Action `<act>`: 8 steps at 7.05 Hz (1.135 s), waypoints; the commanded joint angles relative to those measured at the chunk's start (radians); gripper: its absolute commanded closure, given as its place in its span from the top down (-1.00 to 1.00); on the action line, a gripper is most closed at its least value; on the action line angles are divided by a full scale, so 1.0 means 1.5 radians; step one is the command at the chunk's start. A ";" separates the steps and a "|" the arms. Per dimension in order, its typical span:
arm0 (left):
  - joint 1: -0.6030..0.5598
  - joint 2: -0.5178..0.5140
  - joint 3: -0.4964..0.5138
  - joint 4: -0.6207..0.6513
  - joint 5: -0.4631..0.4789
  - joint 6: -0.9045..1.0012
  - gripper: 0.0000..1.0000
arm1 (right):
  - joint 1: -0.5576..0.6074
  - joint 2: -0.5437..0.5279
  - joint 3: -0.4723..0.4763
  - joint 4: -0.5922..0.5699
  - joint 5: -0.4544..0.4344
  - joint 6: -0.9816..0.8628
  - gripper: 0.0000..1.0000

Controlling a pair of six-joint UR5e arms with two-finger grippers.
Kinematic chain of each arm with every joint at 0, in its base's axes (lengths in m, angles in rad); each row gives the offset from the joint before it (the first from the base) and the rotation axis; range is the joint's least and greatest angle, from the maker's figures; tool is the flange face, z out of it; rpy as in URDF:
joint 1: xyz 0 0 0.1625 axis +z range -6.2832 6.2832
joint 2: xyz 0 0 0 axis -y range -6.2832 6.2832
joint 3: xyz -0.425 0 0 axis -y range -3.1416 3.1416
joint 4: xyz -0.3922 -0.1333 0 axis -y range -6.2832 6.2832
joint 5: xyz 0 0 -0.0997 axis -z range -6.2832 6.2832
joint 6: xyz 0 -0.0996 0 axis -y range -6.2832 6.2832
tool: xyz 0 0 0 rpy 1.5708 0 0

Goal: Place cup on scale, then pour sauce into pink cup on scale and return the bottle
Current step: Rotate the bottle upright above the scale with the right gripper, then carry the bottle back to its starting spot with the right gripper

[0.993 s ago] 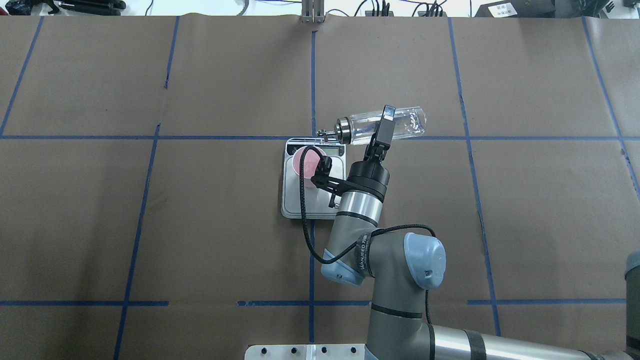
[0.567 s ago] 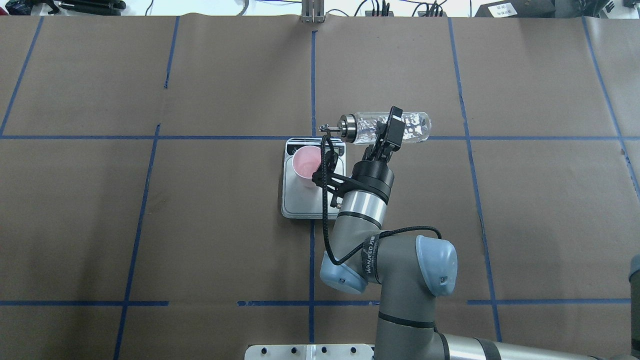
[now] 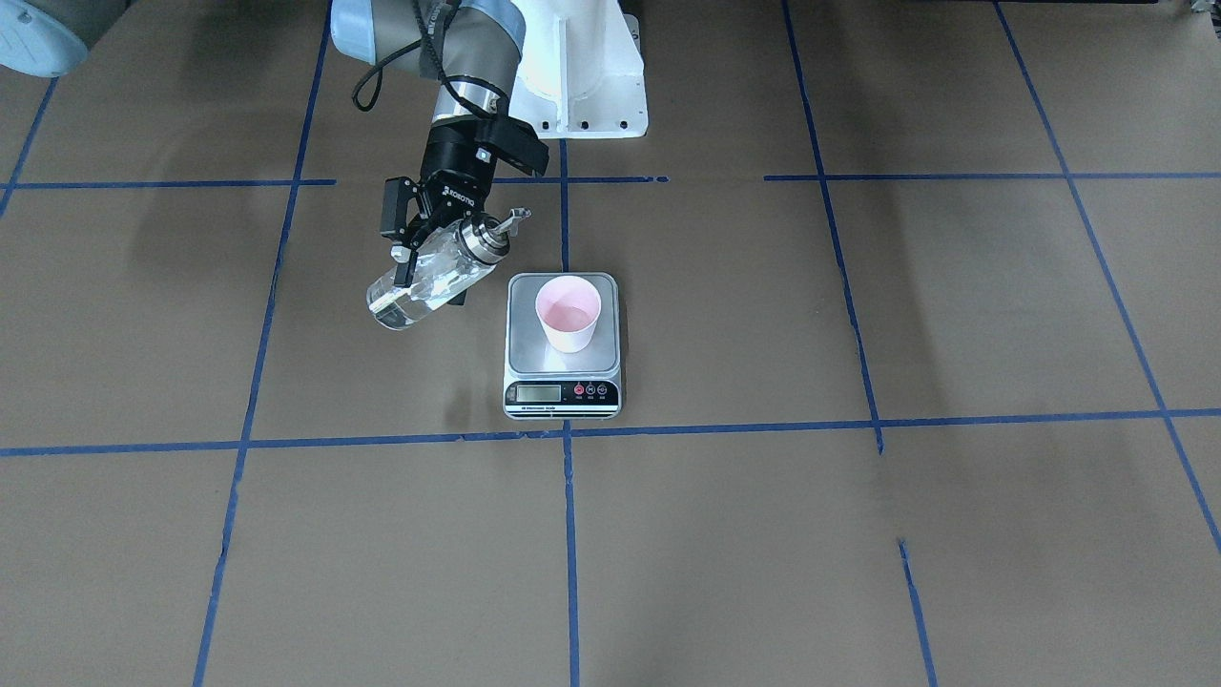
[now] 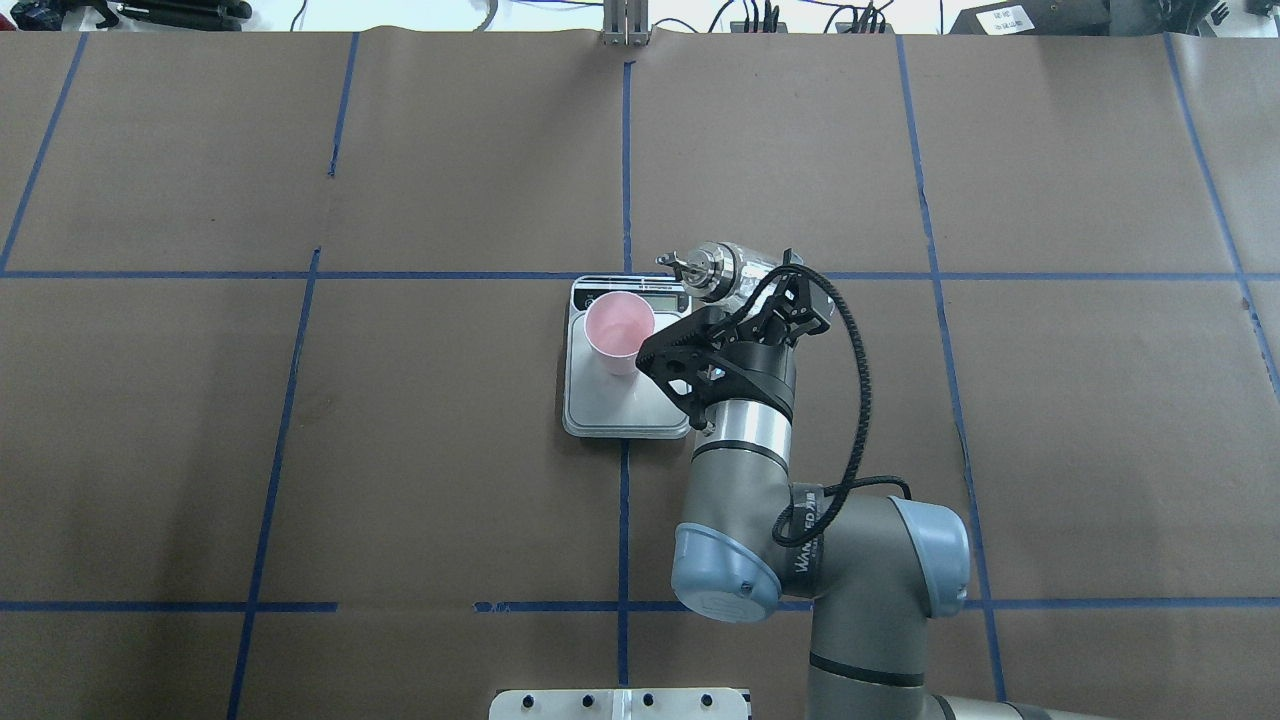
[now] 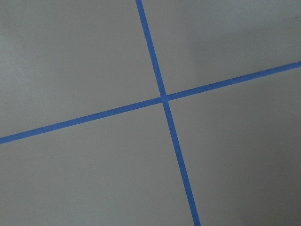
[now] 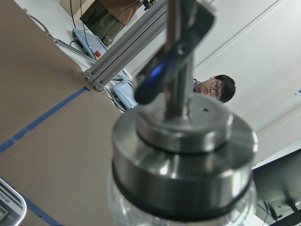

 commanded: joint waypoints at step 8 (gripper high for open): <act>-0.001 0.001 -0.011 -0.009 0.001 0.001 1.00 | 0.004 -0.240 0.060 0.531 0.110 0.185 -1.00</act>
